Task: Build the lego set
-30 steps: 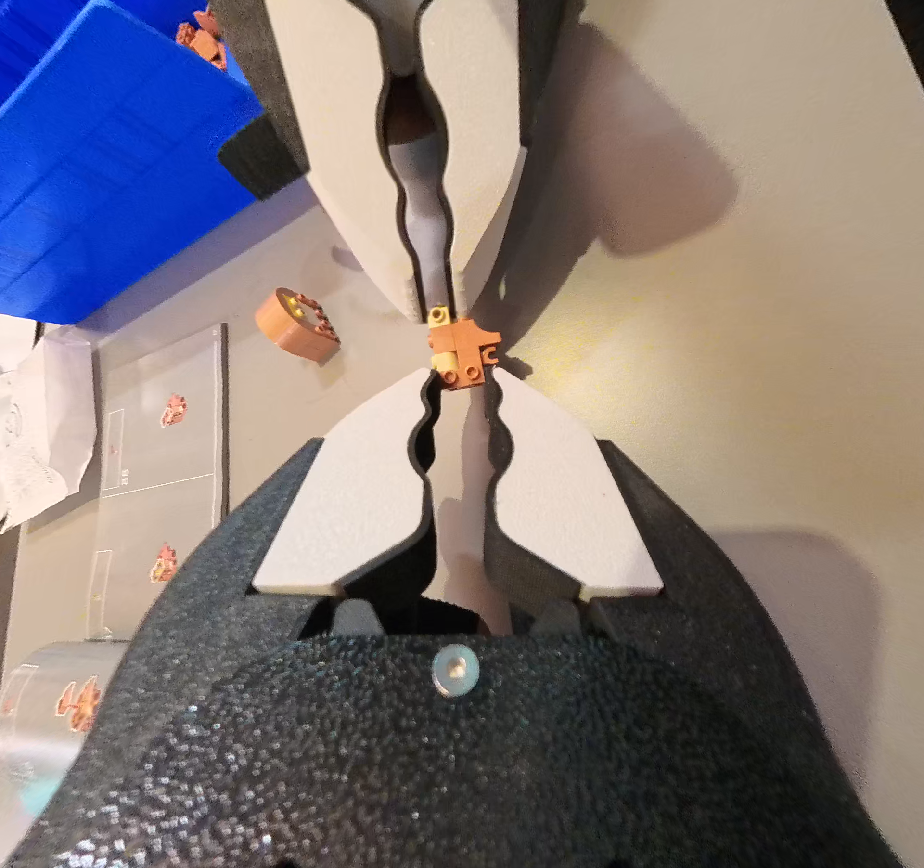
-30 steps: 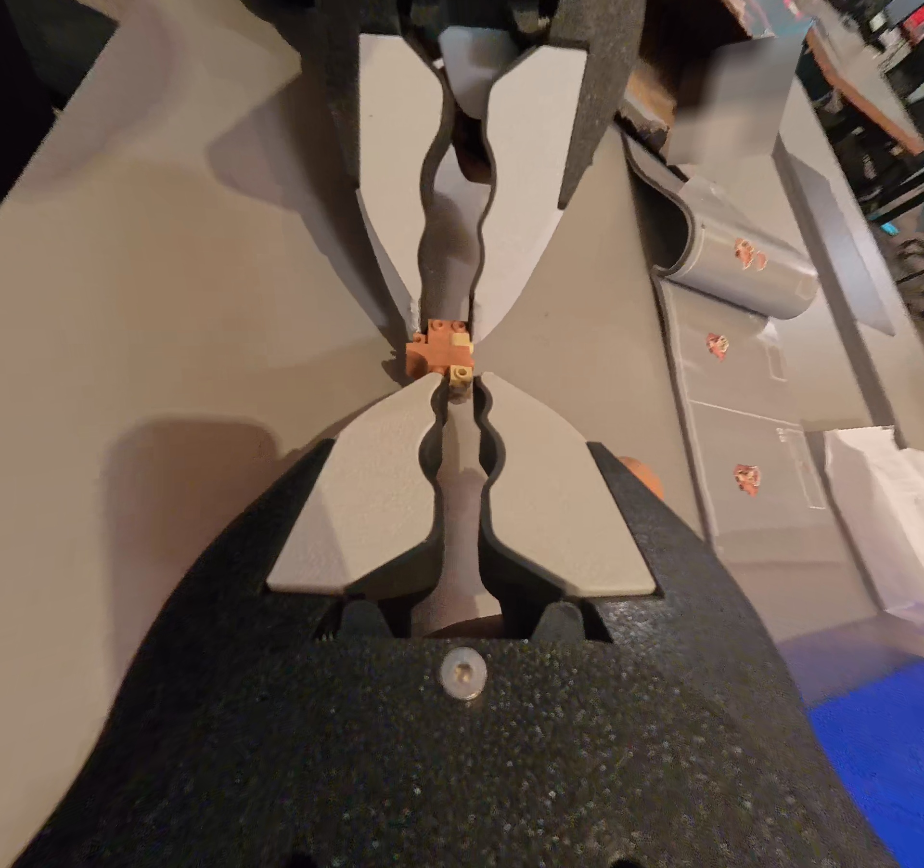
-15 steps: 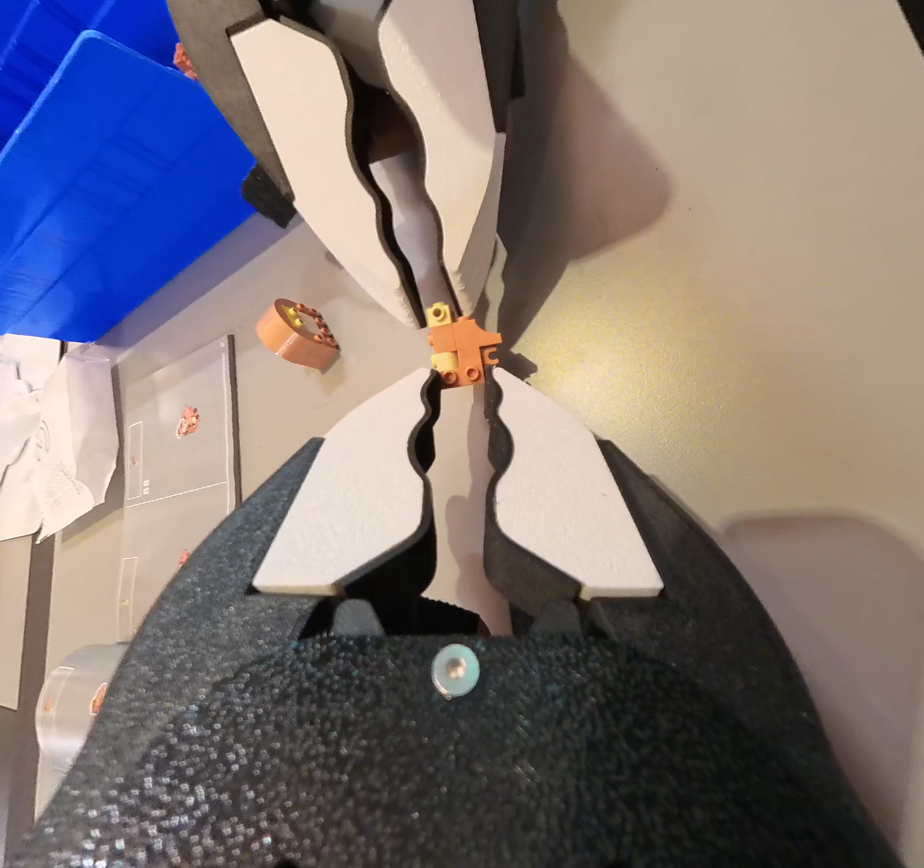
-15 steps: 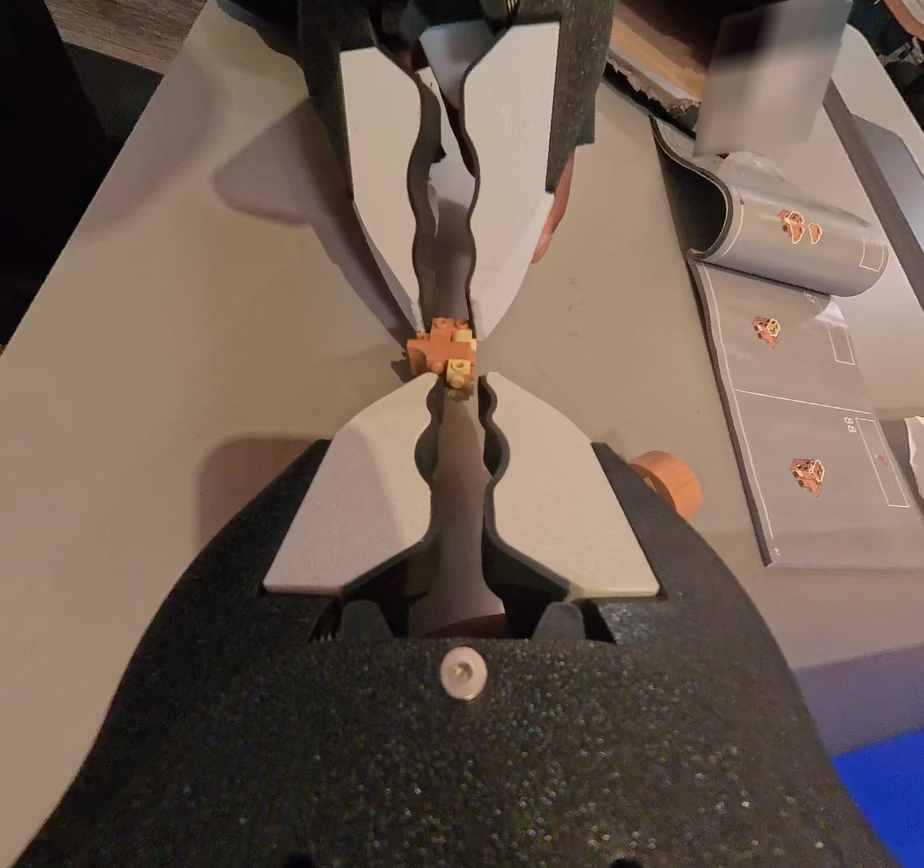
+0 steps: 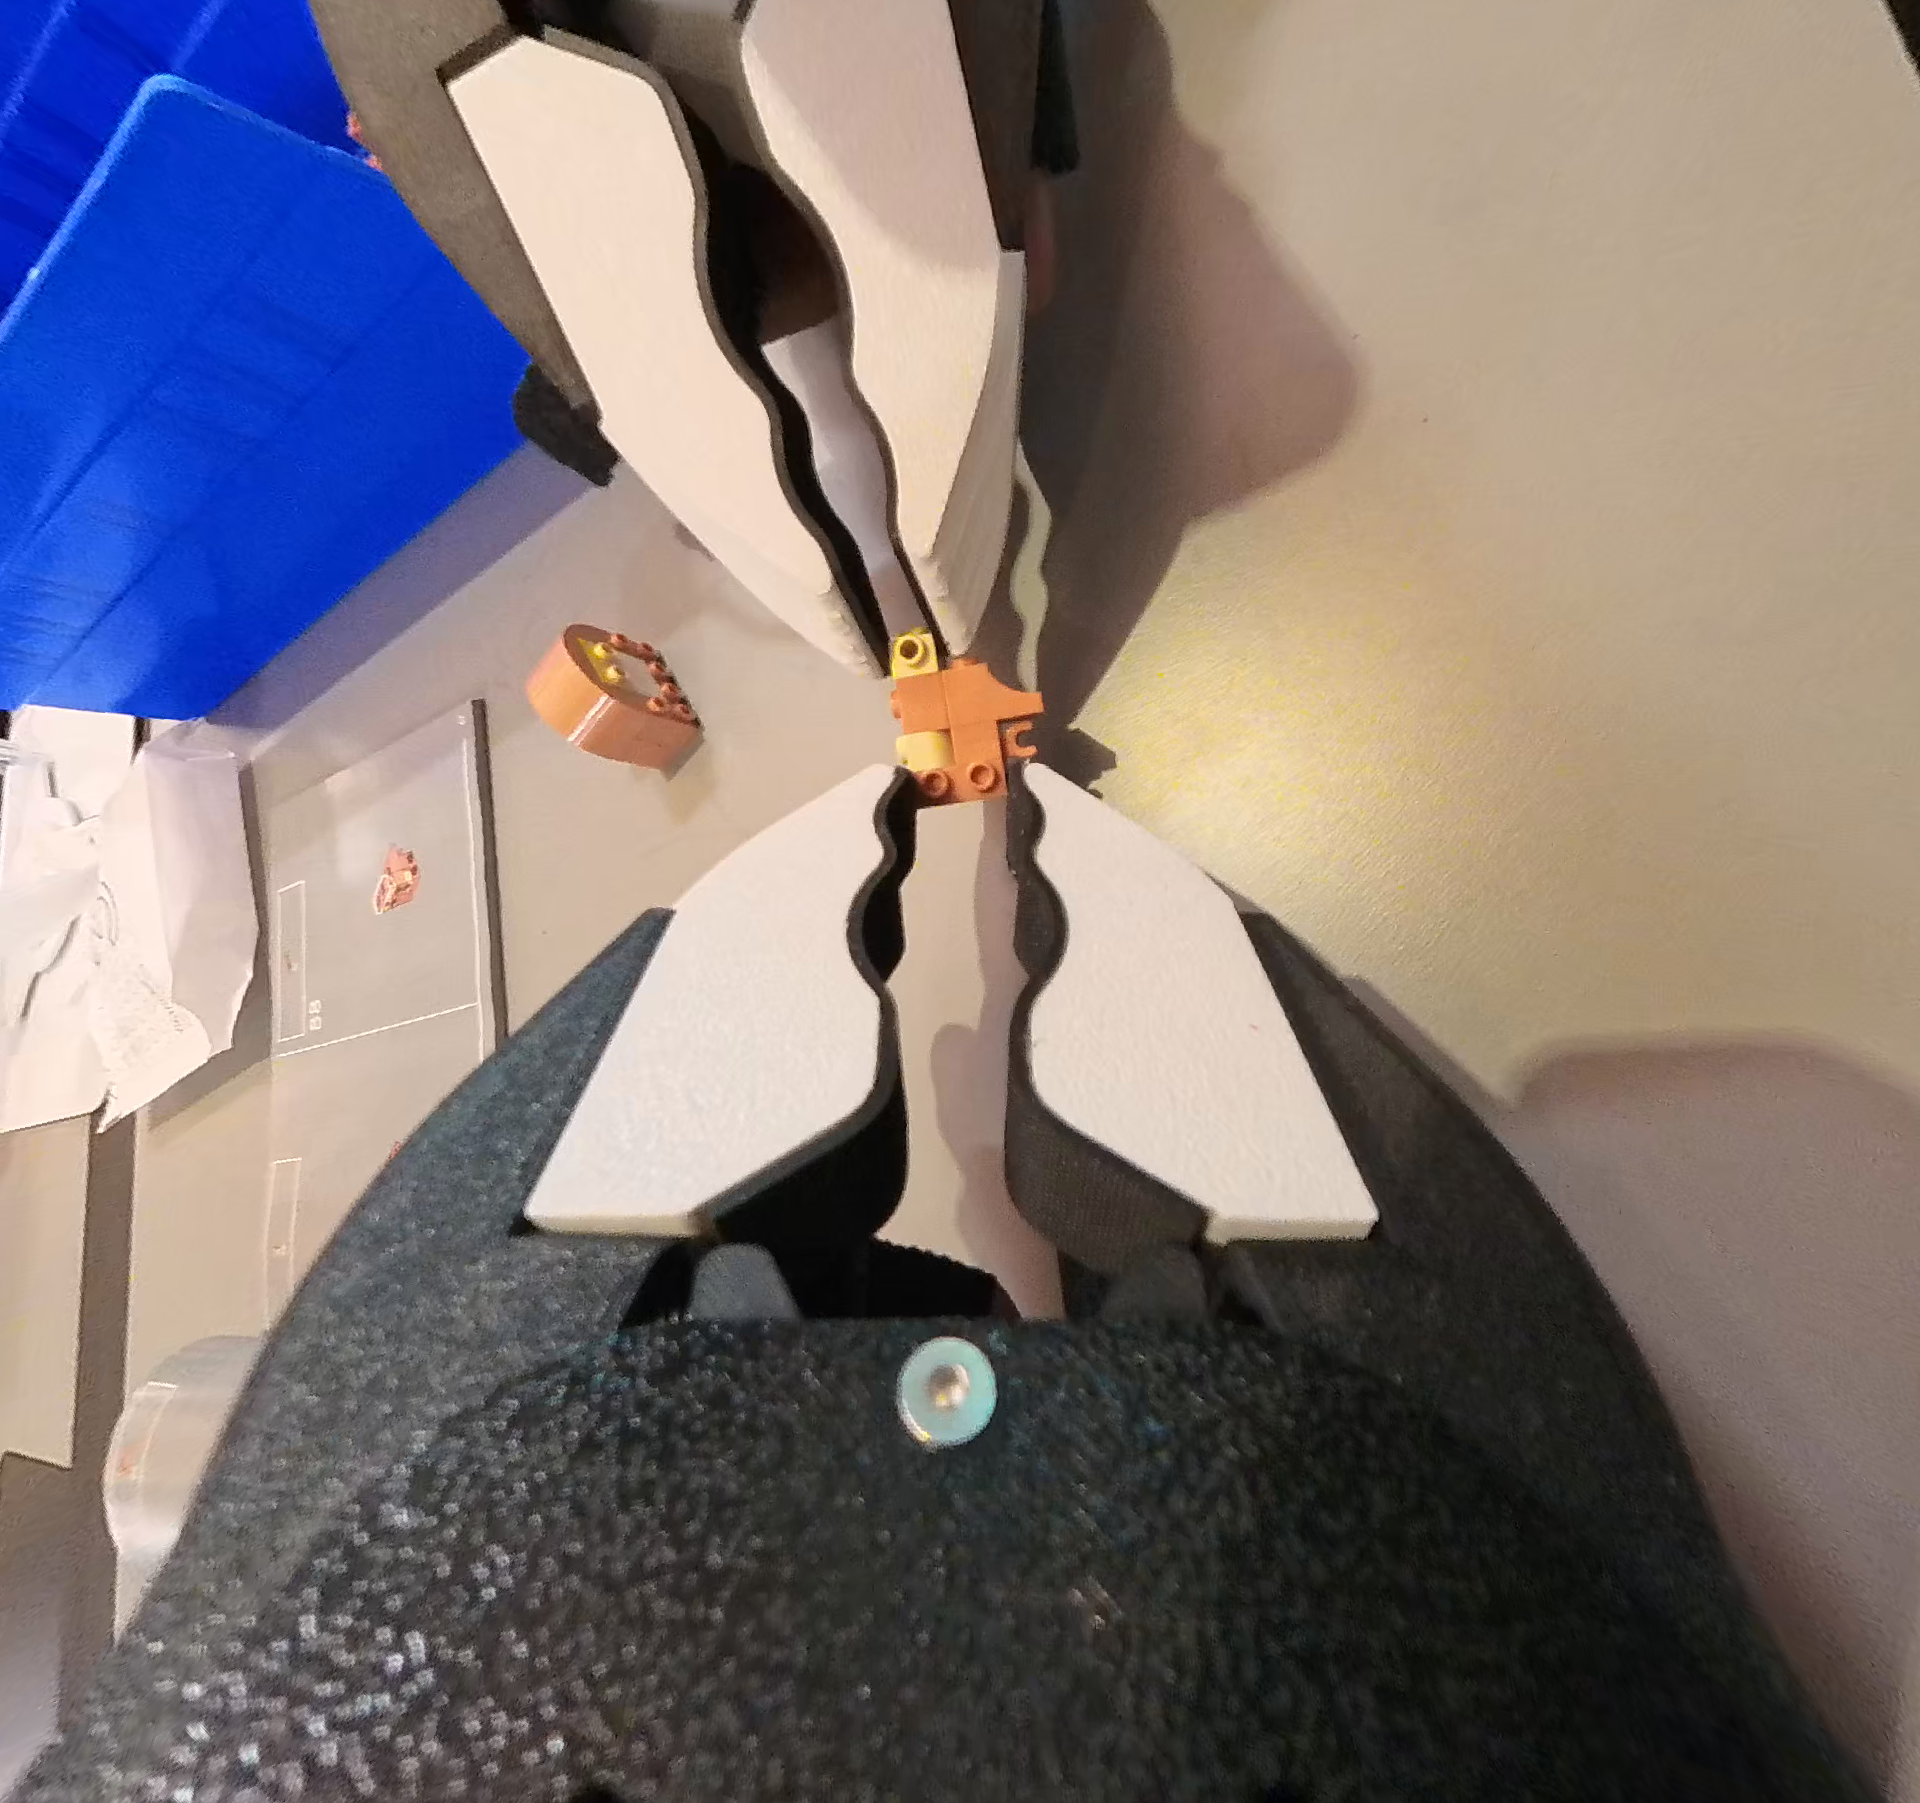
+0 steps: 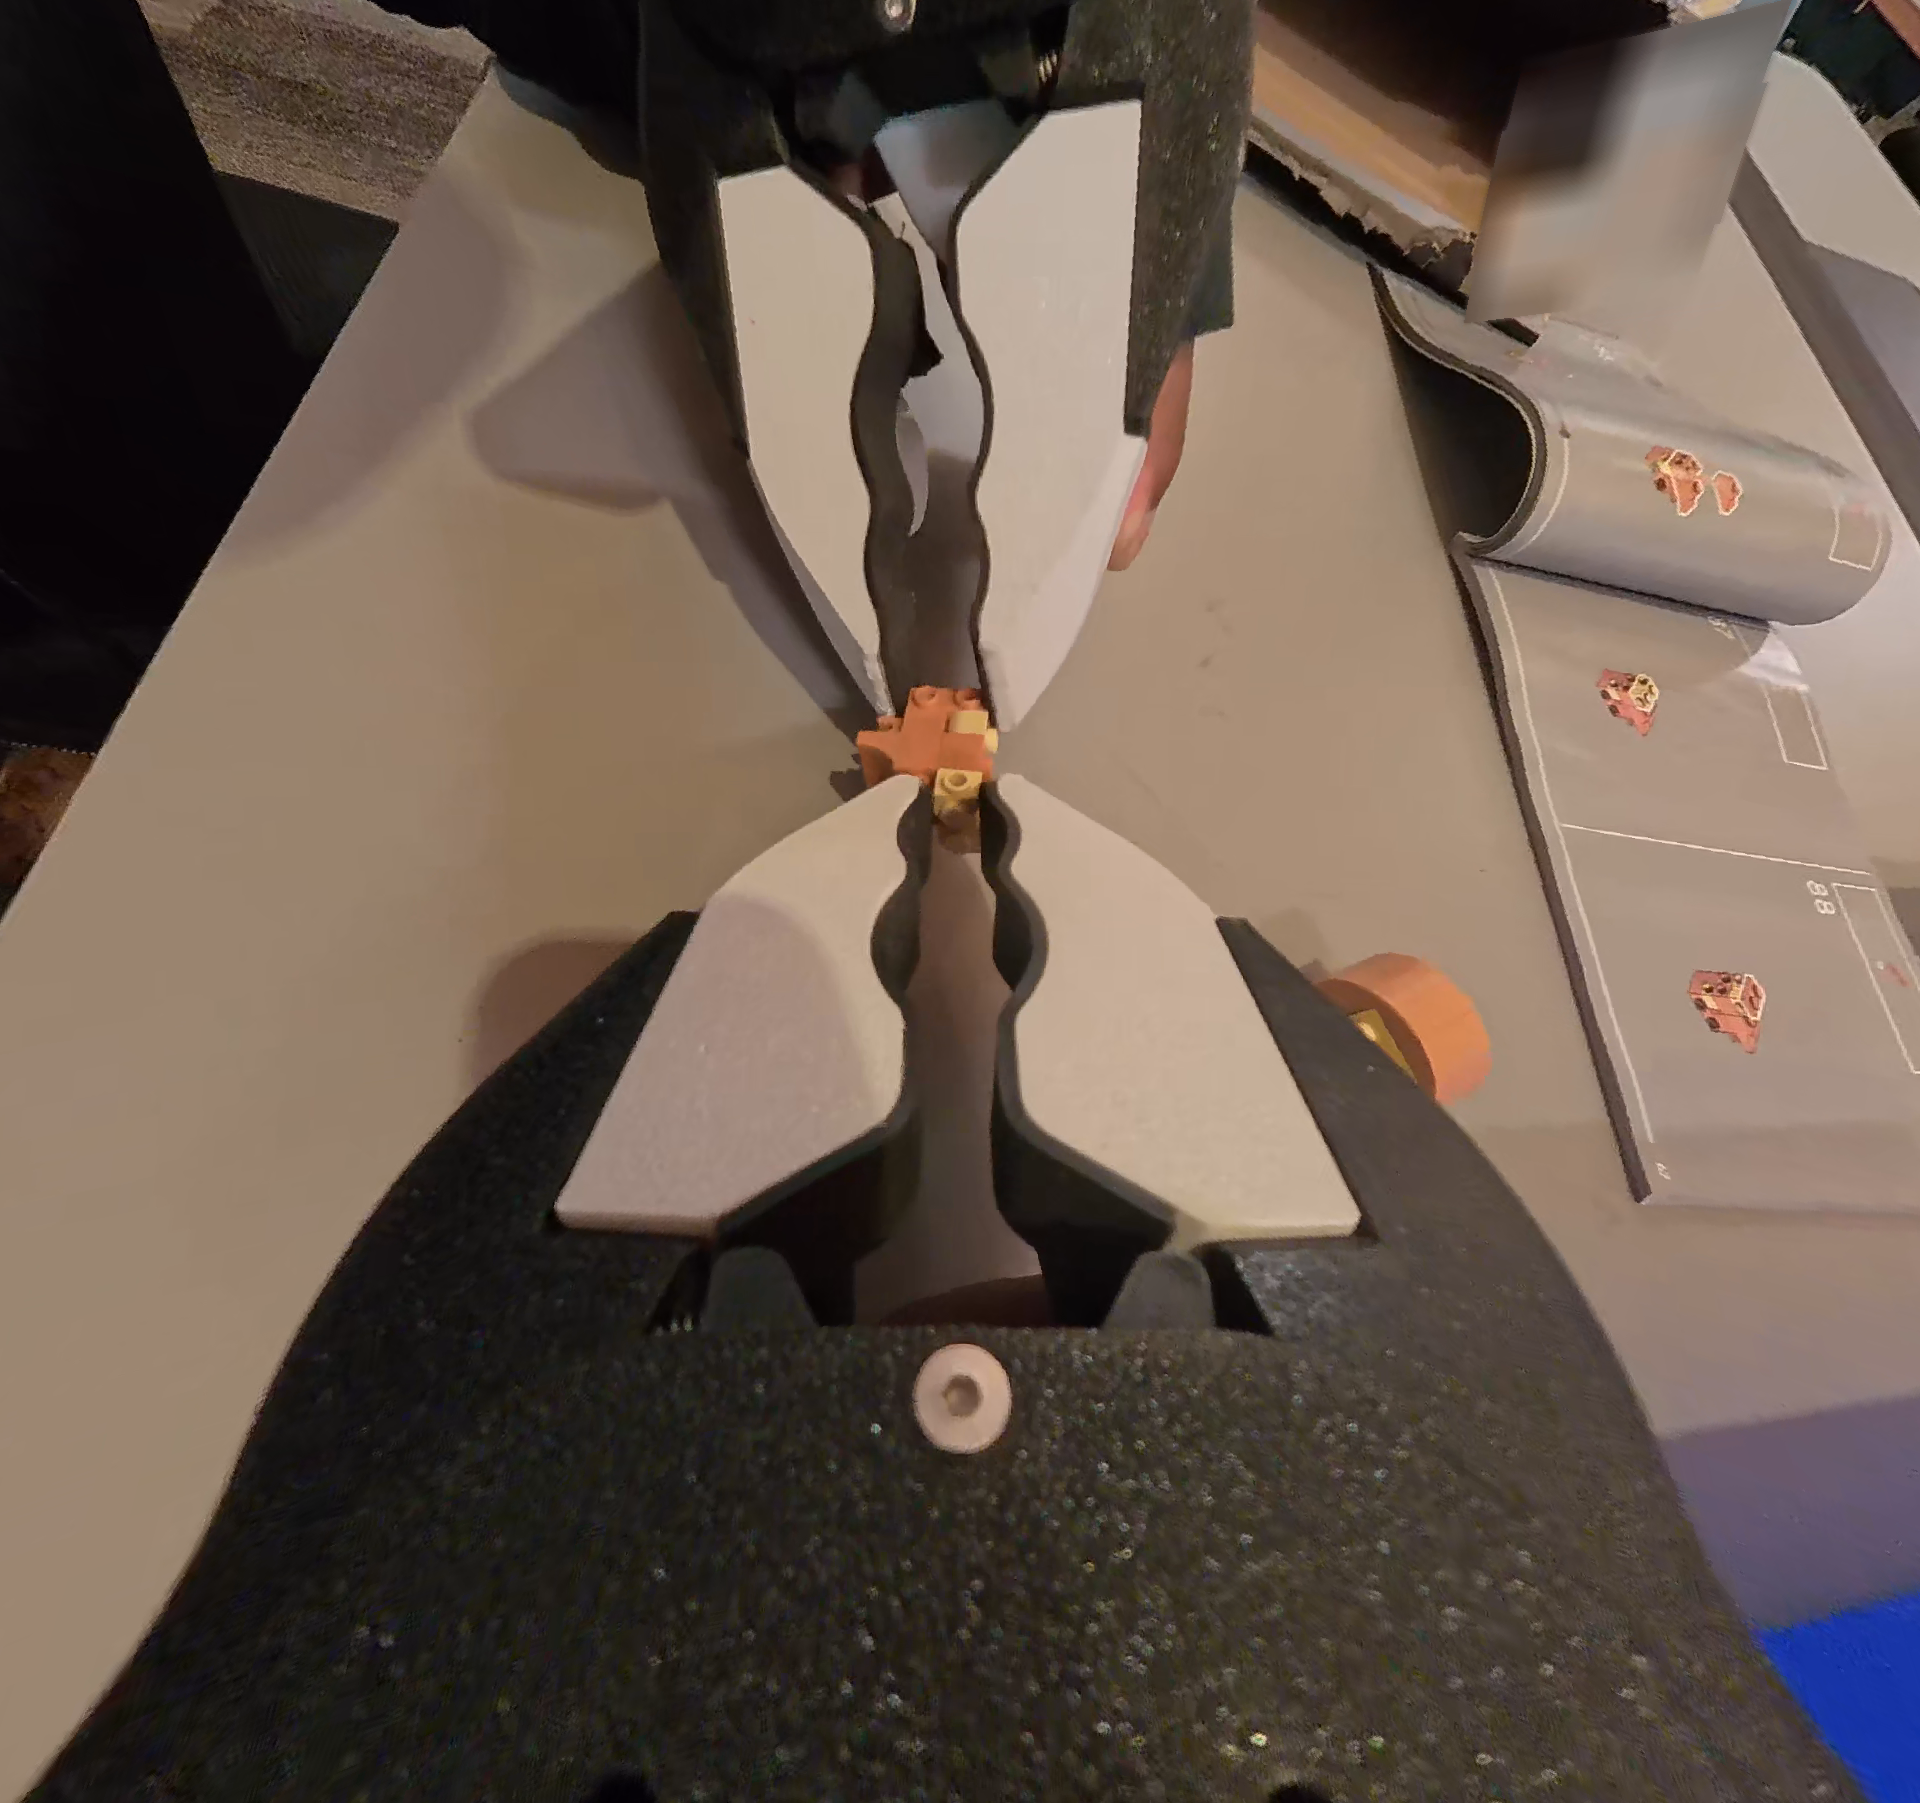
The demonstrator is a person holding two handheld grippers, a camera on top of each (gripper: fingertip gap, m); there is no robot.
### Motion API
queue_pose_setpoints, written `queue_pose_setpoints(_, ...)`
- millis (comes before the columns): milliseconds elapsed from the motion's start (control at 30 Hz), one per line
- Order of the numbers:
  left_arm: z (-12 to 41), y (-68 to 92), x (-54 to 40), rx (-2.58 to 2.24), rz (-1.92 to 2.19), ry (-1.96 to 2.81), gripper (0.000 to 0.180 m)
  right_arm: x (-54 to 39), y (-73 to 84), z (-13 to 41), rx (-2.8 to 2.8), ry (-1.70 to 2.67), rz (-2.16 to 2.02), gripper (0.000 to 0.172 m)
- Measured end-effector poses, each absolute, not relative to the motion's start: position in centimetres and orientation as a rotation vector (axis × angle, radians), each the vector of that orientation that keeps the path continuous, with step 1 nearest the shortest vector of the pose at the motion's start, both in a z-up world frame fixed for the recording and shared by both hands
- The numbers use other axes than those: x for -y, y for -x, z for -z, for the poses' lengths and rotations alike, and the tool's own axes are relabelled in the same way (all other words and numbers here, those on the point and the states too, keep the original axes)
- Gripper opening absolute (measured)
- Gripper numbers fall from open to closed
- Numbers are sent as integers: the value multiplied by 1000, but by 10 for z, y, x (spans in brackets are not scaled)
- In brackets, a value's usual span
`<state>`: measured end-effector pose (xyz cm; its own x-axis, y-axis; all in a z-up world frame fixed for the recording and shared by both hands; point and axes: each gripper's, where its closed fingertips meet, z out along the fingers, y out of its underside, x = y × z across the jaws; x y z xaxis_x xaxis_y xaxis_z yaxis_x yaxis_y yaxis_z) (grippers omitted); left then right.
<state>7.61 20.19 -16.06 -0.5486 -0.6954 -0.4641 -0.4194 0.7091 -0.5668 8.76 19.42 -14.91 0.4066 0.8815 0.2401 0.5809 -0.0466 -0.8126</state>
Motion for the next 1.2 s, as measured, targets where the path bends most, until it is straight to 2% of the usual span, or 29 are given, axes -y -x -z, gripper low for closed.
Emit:
queue_pose_setpoints(33,160,-76,-201,-2225,524,844,17,-194,-88,149,1288,1730,-401,8)
queue_pose_setpoints(600,157,-71,-190,-2243,834,1046,16,-187,-85,146,1456,1563,-172,7)
queue_pose_setpoints(1200,151,-76,-199,-2188,596,842,17,-195,-89,139,1198,1756,-485,7)
